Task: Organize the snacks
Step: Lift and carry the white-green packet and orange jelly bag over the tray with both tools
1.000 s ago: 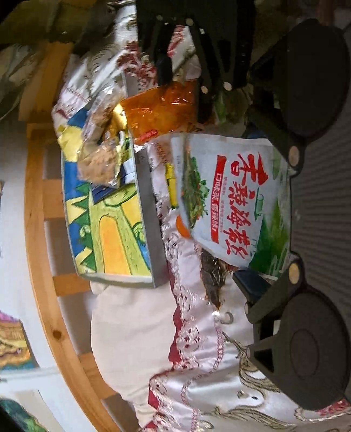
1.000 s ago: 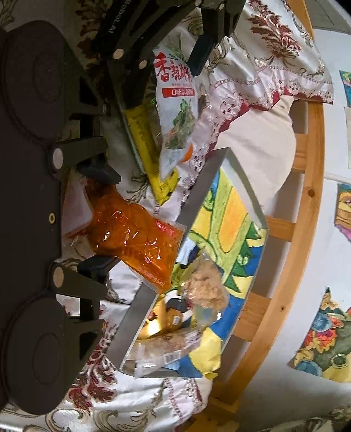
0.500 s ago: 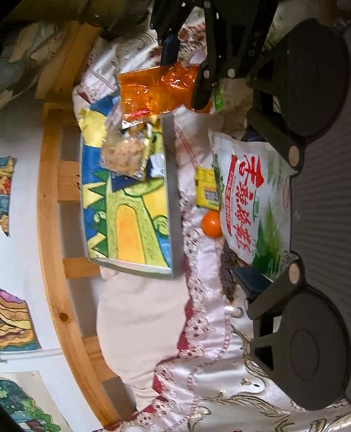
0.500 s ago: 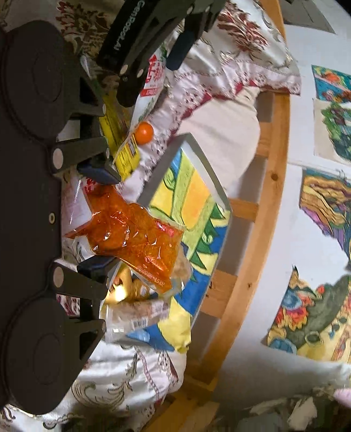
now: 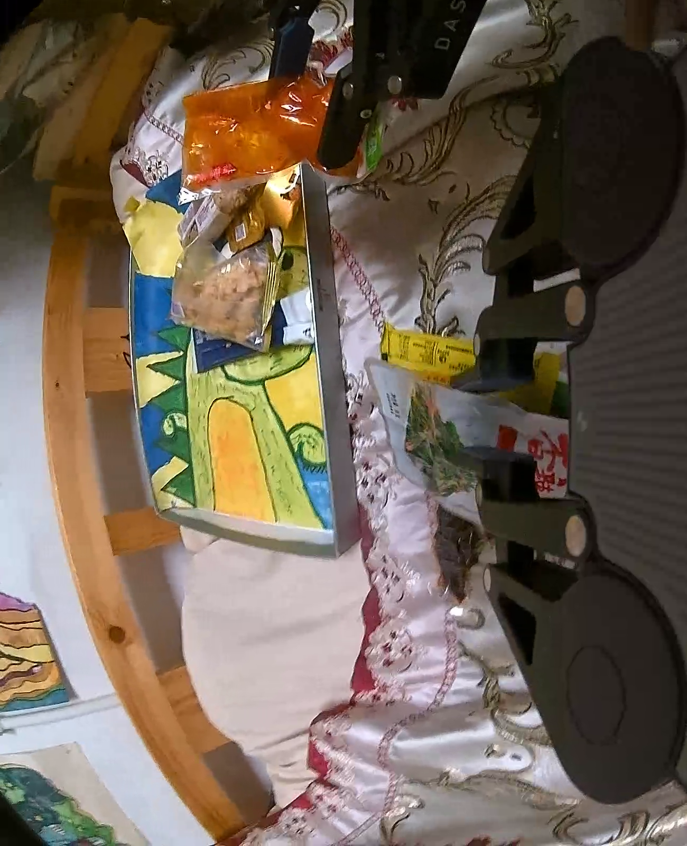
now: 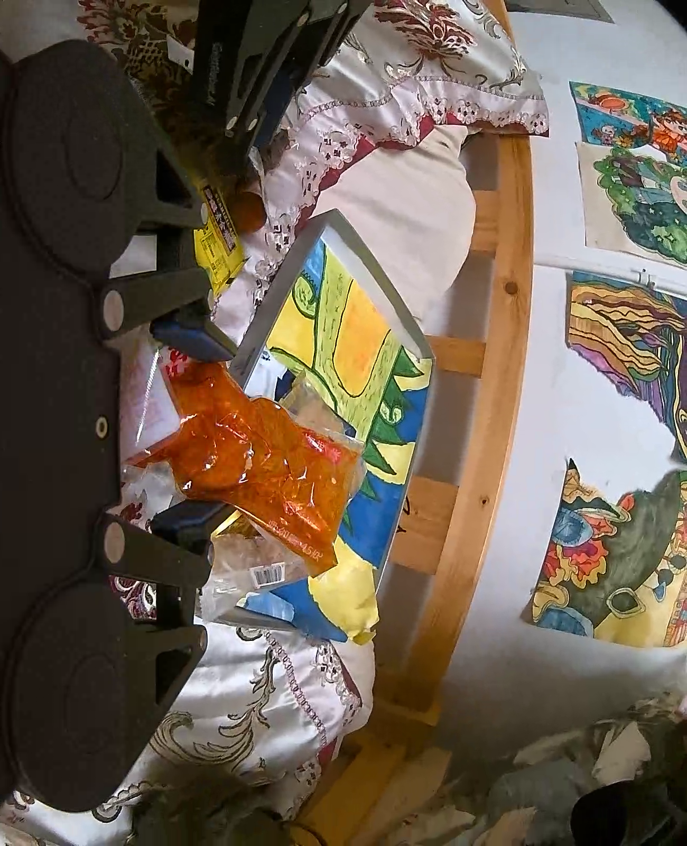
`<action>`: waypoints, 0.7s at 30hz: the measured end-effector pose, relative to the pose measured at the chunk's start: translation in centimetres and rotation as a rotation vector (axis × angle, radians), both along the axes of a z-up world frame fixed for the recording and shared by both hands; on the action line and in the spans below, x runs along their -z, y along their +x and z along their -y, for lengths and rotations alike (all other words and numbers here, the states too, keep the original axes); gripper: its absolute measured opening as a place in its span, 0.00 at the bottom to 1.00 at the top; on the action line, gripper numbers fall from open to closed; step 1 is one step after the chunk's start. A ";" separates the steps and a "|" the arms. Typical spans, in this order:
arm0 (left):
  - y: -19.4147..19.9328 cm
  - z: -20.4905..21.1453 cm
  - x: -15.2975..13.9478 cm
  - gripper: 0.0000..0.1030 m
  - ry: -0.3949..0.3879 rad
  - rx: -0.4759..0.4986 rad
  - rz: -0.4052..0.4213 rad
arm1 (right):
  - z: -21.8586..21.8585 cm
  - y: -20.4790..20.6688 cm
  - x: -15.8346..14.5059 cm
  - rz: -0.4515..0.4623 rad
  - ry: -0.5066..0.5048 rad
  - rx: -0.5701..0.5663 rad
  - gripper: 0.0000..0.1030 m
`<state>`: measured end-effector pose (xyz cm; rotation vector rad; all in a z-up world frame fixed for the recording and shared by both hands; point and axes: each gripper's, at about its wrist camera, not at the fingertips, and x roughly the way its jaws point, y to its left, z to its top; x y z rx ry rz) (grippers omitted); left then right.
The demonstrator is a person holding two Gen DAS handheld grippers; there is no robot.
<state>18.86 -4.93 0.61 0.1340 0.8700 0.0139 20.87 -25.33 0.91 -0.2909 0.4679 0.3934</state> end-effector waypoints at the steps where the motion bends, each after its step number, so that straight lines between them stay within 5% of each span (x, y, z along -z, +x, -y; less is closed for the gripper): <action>1: -0.1 0.1 -0.2 0.15 0.019 0.003 0.010 | -0.1 0.0 0.0 0.000 -0.001 -0.002 0.55; 10: -0.1 -0.6 -2.4 0.01 0.074 -0.003 0.028 | -0.7 -0.3 0.4 0.000 -0.008 -0.014 0.56; 21: 2.5 0.6 -6.8 0.00 0.022 -0.002 0.087 | -0.5 0.8 -0.4 0.063 0.009 -0.020 0.55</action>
